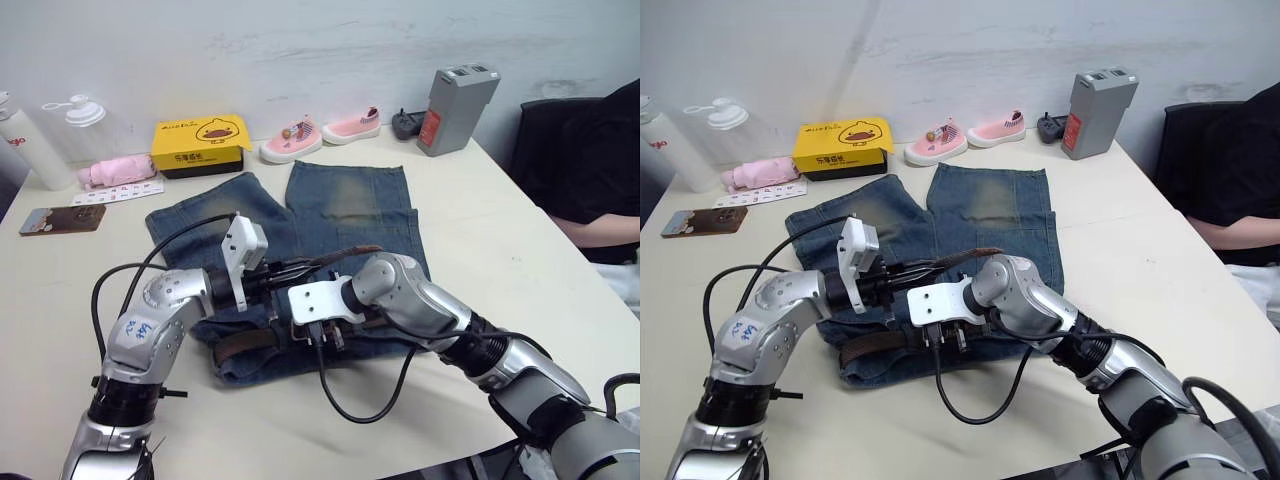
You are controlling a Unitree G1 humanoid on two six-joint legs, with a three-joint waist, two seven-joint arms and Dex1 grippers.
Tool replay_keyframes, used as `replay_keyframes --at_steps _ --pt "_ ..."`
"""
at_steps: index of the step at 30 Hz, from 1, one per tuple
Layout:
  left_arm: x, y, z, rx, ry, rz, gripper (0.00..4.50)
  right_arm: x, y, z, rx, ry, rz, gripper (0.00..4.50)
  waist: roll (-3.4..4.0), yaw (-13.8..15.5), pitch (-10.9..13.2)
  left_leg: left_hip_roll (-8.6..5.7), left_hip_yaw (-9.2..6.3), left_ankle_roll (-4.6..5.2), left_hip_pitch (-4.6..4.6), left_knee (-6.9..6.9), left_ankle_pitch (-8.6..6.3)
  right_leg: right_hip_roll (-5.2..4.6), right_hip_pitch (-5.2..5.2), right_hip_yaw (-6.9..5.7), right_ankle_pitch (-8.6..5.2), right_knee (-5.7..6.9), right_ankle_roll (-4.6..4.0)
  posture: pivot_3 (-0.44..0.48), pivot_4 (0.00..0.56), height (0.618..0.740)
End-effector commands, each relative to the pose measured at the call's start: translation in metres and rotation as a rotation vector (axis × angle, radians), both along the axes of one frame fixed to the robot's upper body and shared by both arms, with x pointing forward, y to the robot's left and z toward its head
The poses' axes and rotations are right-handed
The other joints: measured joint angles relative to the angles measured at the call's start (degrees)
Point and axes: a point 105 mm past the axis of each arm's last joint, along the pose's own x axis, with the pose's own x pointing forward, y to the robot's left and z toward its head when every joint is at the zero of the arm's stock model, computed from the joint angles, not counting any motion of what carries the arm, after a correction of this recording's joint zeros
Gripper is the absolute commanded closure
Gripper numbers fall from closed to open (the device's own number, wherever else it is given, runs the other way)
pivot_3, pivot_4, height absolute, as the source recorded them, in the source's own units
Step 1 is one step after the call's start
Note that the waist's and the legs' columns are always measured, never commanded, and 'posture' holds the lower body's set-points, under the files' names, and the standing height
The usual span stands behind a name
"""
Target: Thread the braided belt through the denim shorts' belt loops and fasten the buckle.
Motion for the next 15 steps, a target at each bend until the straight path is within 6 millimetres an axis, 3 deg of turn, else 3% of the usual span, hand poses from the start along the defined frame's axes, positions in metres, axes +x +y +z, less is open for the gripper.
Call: replay_keyframes --at_steps 1,12,15 --pt "-0.002 -0.01 0.043 -0.048 -0.16 -0.095 4.5 -0.055 -0.028 -0.105 -0.293 0.365 0.027 4.37 -0.01 0.0 -0.1 0.01 -0.02 0.0 0.02 0.0 0.0 0.01 -0.04 0.08 -0.02 0.05 -0.03 0.0 0.15 0.712" --pt "-0.004 -0.054 0.08 -0.089 -0.226 -0.345 4.5 -0.059 -0.028 -0.122 -0.377 0.37 0.097 4.37 -0.12 0.3 -0.3 0.0 -0.07 -0.24 0.78 -0.17 -0.23 0.09 0.05 0.65 -0.38 0.58 -0.19 0.0 0.15 0.712" --pt "-0.004 -0.077 0.09 -0.111 -0.261 -0.406 4.5 -0.06 -0.024 -0.122 -0.375 0.37 0.108 4.37 -0.13 0.5 -0.3 -0.04 -0.18 -0.26 0.78 -0.1 -0.23 0.07 0.02 0.65 -0.38 0.66 -0.19 0.0 0.15 0.712"
